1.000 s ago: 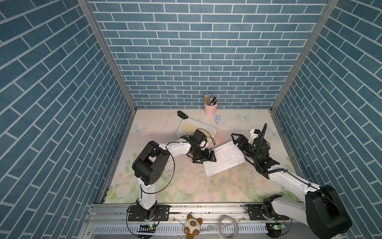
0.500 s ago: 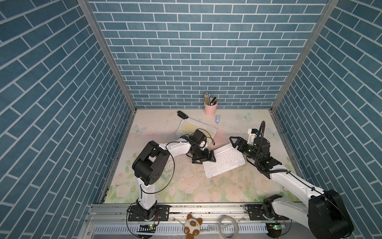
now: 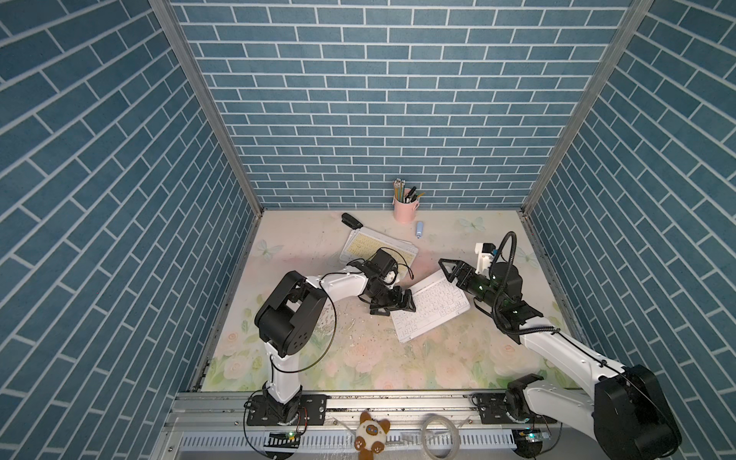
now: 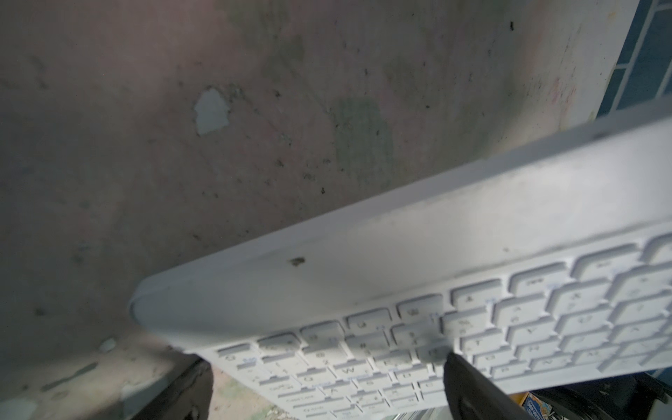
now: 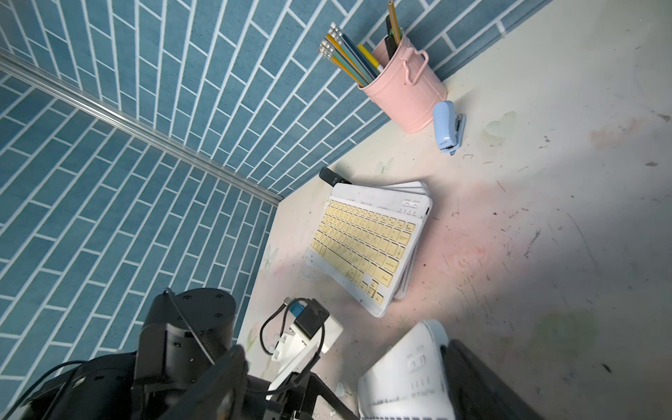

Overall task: Stack the numeric keypads
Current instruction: Pick up the numeric keypad from the center of the board.

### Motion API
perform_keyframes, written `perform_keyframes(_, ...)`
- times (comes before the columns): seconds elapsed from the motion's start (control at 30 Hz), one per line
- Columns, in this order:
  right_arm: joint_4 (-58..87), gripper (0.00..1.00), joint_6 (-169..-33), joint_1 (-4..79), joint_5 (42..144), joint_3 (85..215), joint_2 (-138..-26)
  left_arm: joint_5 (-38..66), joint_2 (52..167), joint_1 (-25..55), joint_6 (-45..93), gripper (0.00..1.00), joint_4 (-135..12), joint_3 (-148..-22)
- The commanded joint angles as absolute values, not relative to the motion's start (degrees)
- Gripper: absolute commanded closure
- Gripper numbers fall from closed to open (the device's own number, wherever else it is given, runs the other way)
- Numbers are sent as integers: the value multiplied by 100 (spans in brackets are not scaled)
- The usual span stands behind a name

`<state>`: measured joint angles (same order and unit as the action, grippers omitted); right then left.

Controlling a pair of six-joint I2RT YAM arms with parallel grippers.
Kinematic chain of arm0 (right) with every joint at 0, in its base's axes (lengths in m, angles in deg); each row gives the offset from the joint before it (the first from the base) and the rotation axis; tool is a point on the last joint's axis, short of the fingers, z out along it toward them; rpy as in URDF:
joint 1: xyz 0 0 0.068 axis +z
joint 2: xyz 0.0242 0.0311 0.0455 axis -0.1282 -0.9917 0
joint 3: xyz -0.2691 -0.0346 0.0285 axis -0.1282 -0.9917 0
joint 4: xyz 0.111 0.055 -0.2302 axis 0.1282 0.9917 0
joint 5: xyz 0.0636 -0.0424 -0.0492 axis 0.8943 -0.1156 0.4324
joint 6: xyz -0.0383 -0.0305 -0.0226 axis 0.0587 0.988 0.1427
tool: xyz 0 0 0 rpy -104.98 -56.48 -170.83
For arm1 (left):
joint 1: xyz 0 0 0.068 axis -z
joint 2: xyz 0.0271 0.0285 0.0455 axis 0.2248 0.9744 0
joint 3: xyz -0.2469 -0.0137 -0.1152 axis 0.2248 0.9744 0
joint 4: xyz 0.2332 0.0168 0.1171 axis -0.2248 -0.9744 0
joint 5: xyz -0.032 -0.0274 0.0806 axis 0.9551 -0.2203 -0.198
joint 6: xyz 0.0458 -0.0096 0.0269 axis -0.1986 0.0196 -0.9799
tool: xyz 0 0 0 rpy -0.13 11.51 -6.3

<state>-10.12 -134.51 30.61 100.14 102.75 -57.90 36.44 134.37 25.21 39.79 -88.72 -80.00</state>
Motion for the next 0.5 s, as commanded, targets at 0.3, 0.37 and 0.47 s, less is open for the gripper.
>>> perform_keyframes(0.3,-2077,15,-14928,3382,11068,9463,-5982,3760,13655,2647,3890,0,-8005,-8079)
perform_keyframes(0.37,-2374,15,-15120,3392,10879,9339,-5951,3754,13643,2652,3890,0,-7999,-8072)
perform_keyframes(0.47,-2534,15,-15328,3409,10675,9270,-5897,3750,13632,2647,3886,0,-7999,-8063)
